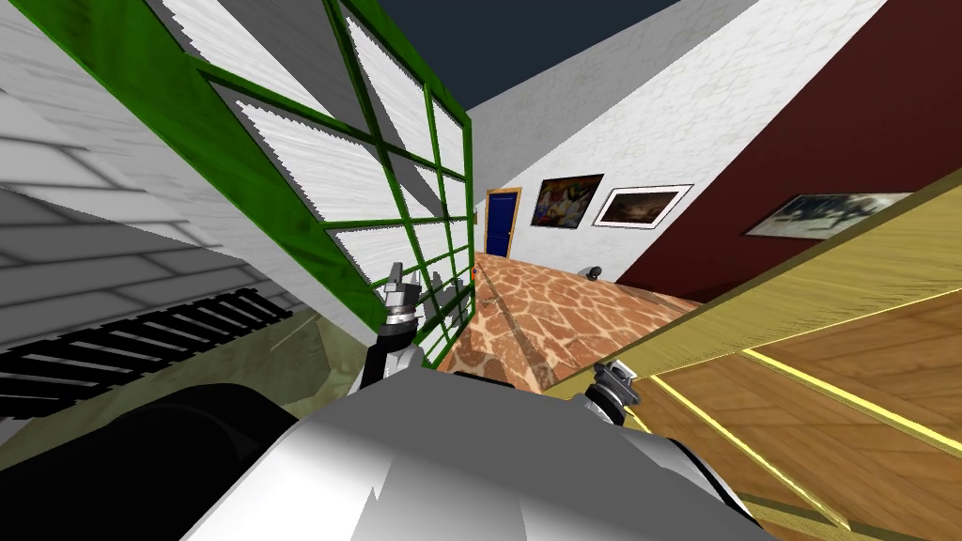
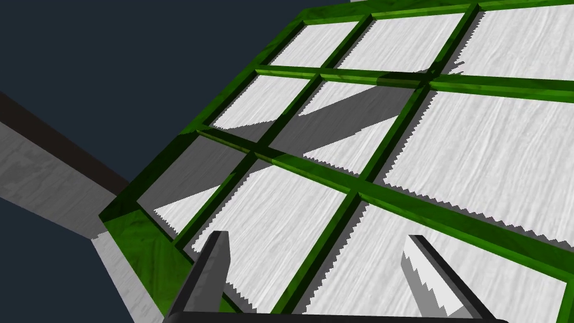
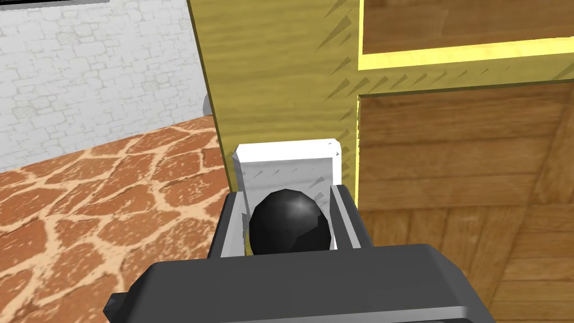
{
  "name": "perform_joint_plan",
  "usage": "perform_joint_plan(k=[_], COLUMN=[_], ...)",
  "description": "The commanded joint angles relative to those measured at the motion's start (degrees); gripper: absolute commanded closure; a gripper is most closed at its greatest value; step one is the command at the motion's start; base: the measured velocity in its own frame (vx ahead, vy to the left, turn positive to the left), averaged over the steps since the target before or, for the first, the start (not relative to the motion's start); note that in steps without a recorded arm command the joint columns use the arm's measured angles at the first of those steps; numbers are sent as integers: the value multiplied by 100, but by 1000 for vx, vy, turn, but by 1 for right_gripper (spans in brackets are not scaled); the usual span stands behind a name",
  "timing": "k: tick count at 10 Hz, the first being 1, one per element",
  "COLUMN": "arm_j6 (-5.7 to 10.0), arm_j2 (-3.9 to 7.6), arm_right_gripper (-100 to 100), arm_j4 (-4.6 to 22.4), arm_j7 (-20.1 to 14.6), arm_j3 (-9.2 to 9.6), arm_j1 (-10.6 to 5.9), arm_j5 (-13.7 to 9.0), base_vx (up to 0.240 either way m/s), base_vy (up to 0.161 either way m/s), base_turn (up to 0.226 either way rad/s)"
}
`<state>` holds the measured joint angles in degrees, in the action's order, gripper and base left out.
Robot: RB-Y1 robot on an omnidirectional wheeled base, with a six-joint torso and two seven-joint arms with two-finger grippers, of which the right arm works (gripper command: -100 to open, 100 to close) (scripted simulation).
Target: Push the door open
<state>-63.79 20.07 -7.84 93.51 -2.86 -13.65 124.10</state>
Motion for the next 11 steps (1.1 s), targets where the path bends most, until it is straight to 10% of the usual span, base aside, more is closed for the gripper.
perform_joint_plan(k=[1, 11], arm_j6=[-41, -8], arm_j2=[11, 158], arm_right_gripper=[100, 100], arm_j4=[212, 309], arm_j7=[-59, -4], arm_j3=[-7, -174], arm_j1=[-23, 103], arm_j5=[-6, -411], base_vx=[-12, 91], base_vy=[22, -42], base_turn=[-6, -15])
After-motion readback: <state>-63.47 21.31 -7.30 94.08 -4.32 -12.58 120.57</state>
